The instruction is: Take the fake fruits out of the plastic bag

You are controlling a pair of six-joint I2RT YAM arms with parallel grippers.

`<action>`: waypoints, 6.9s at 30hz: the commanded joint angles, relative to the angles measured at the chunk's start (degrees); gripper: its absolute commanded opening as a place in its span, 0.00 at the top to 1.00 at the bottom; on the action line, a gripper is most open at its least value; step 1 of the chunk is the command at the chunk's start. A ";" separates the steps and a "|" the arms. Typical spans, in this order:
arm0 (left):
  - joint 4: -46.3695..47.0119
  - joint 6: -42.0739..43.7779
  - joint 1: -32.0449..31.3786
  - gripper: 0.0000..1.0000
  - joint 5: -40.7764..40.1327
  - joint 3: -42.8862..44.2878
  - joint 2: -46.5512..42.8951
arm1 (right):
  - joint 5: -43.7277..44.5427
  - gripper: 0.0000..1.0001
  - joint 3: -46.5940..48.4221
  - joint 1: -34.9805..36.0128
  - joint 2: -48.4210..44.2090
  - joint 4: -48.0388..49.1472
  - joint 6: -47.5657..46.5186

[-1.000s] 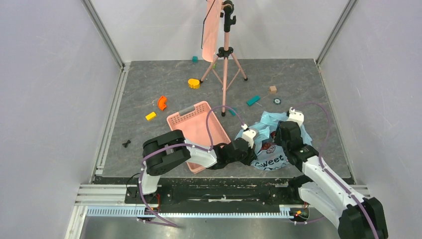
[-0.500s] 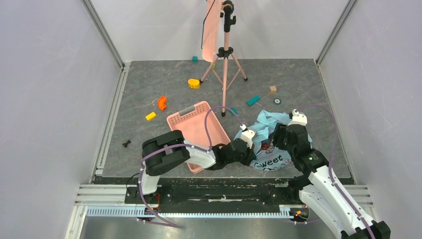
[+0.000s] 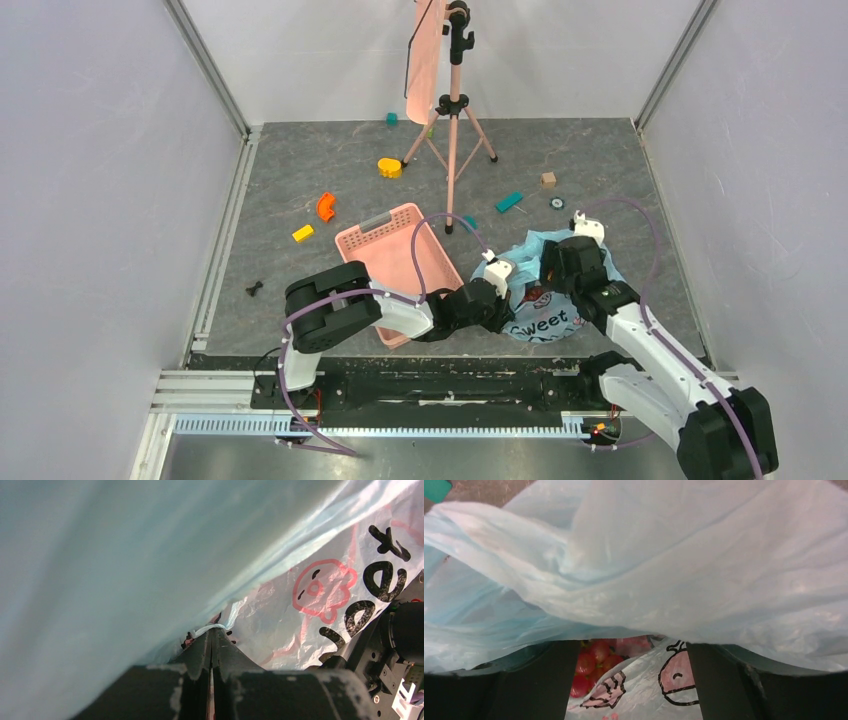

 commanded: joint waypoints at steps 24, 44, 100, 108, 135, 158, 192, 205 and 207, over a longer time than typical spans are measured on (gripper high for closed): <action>-4.24 -1.17 0.41 0.98 1.28 1.81 -0.15 | 5.35 0.07 4.13 -3.70 18.13 18.51 -4.09; -4.58 -1.16 0.45 0.98 0.21 1.08 -1.02 | -0.01 0.28 1.93 -3.82 6.40 12.40 -5.48; -4.53 -1.39 0.82 0.98 0.76 0.53 -1.54 | 12.42 0.30 3.95 -3.86 15.33 26.83 -9.78; -4.53 -1.44 0.84 0.98 0.77 0.54 -1.27 | 15.06 0.16 5.85 -4.94 20.29 21.66 -6.77; -14.42 2.12 6.04 0.88 2.45 0.90 -23.04 | -7.57 0.10 25.23 -5.33 -6.52 -3.12 -7.63; -22.44 -0.46 18.12 0.35 20.74 5.88 -20.50 | 0.02 0.02 28.23 -14.21 10.43 -20.67 -14.08; -28.92 11.29 19.44 0.98 8.94 11.41 -43.17 | -27.11 1.00 21.38 -19.39 -8.35 5.64 -8.36; -21.83 8.28 19.36 0.98 11.94 -5.77 -41.02 | -14.45 0.50 10.58 -19.40 -13.03 -1.54 -3.78; -21.80 8.29 19.38 0.98 11.77 -5.81 -41.87 | -15.24 0.30 14.25 -19.39 -14.32 -2.85 -5.25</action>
